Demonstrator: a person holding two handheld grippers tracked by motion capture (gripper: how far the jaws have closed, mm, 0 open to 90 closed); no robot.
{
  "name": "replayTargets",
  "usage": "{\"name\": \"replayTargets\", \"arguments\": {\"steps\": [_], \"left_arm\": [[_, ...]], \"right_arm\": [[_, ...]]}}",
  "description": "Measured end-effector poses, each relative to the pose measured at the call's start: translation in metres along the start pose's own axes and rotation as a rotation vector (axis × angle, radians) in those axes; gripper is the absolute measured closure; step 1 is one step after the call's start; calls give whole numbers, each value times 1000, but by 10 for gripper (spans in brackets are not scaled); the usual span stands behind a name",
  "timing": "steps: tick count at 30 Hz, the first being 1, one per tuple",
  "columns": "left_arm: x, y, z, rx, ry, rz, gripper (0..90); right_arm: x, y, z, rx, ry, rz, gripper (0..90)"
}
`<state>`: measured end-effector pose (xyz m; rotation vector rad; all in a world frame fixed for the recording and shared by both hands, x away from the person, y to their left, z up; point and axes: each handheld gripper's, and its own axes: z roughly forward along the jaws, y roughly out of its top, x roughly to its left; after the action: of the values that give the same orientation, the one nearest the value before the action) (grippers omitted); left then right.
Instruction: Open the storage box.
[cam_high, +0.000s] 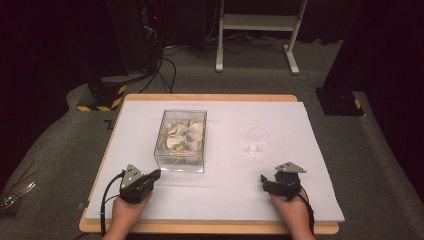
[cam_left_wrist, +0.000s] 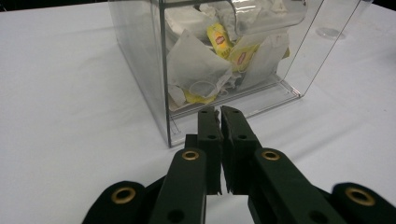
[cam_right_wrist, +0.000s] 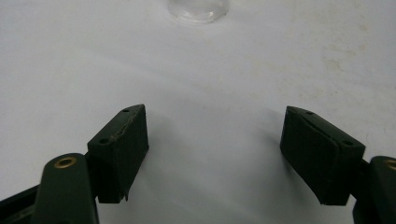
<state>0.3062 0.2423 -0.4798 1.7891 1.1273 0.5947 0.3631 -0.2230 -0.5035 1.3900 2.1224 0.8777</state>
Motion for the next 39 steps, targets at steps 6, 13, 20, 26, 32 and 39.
{"name": "replayTargets", "arguments": {"steps": [6, 13, 20, 26, 32, 39], "left_arm": [[-2, 5, 0, -19, 4, 5, 751], [-6, 13, 1, -26, -22, 43, 605], [-14, 23, 12, -16, -38, 79, 522], [-14, 27, 21, -20, -44, 53, 438], [-12, 31, 26, -27, -41, 52, 396], [-9, 31, 33, -36, -50, 36, 426]], "right_arm": [[0, 0, 0, 0, -1, -2, 235], [0, 0, 0, -2, -2, -2, 236], [0, 0, 0, 0, -2, -1, 237], [0, 0, 0, -1, -2, -1, 238], [0, 0, 0, -1, -1, -1, 238], [1, 0, 0, -1, -1, -1, 239]]}}
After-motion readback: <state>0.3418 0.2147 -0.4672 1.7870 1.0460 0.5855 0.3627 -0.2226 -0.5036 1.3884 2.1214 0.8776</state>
